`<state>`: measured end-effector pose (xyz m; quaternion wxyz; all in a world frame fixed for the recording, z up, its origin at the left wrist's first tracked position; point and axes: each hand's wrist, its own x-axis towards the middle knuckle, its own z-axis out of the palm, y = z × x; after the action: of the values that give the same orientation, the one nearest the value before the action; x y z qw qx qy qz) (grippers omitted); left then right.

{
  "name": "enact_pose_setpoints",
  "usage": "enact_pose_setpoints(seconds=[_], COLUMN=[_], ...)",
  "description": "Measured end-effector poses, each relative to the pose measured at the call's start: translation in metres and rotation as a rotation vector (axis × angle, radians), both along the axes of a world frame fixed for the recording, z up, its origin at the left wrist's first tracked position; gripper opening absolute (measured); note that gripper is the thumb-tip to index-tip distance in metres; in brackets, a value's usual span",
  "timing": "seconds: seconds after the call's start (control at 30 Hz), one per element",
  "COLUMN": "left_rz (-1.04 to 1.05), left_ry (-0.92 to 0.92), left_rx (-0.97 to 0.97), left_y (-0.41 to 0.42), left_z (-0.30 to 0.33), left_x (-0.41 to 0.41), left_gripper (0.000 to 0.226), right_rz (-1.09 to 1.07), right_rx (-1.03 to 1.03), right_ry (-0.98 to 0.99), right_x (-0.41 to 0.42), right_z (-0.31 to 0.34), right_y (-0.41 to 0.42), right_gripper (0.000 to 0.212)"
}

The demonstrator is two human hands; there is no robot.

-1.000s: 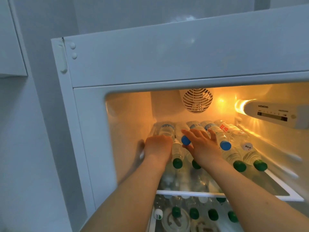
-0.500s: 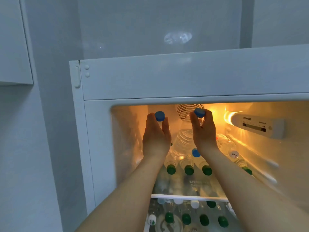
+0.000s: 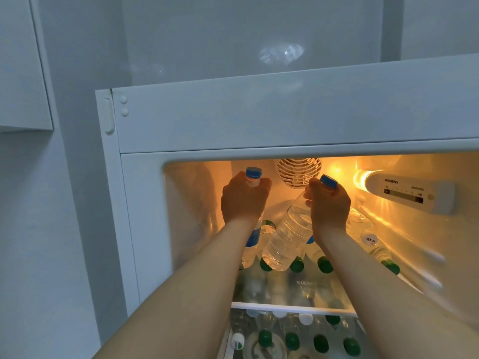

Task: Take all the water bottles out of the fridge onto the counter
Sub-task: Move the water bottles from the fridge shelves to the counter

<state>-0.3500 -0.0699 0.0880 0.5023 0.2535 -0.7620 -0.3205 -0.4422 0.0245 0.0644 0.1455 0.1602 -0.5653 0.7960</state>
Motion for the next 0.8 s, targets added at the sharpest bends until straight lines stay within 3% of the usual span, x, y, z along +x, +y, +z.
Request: enact_pose_setpoints(seconds=[0.27, 0.53, 0.8], left_rz=[0.071, 0.012, -0.057], left_ry=[0.095, 0.177, 0.179], left_rx=[0.046, 0.127, 0.115], left_y=[0.002, 0.035, 0.081], left_z=[0.004, 0.002, -0.011], left_x=[0.021, 0.057, 0.125], left_gripper=[0.025, 0.026, 0.029], right_rz=[-0.03, -0.024, -0.012], right_rx=[0.009, 0.253, 0.239], right_ry=[-0.043, 0.136, 0.208], right_x=[0.005, 0.044, 0.104], right_z=[0.001, 0.024, 0.019], right_y=[0.007, 0.02, 0.062], right_gripper=[0.017, 0.019, 0.014])
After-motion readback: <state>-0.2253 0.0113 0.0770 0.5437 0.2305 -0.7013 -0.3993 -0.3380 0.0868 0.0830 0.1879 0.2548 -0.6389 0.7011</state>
